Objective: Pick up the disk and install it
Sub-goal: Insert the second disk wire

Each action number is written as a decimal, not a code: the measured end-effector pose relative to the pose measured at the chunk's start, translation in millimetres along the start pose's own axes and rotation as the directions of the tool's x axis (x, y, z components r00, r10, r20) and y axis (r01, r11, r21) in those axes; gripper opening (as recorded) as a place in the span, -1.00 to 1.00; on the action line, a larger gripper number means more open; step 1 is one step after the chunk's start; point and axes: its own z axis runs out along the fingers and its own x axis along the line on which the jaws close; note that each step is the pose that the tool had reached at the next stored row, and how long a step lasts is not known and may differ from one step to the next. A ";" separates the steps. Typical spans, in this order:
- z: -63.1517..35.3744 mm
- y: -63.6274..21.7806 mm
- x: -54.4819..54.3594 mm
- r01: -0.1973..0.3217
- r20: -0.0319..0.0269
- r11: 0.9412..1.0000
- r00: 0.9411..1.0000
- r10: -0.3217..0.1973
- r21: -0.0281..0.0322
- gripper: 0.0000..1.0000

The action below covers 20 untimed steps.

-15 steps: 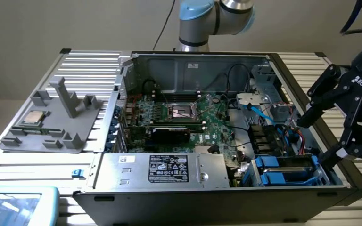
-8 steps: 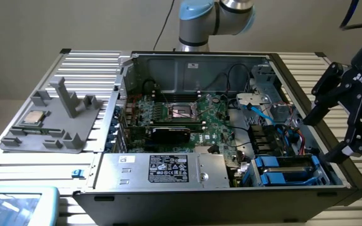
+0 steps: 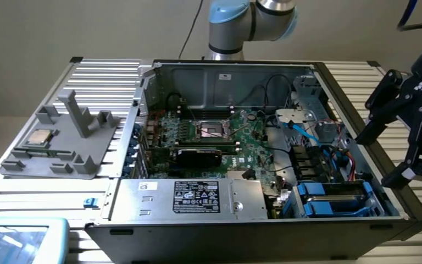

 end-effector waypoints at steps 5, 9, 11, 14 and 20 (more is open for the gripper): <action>-2.5 -5.9 -0.9 -0.005 0.008 0.999 1.000 0.006 -0.032 0.67; -3.3 -7.2 -1.1 -0.006 0.011 0.999 1.000 0.007 -0.038 0.67; -3.2 -7.8 -0.8 -0.006 0.012 0.999 1.000 0.007 -0.038 0.67; -4.6 -11.7 -0.9 -0.008 0.013 0.999 1.000 0.009 -0.052 0.67; -4.6 -18.8 -0.4 -0.016 0.025 0.995 1.000 0.019 -0.103 0.67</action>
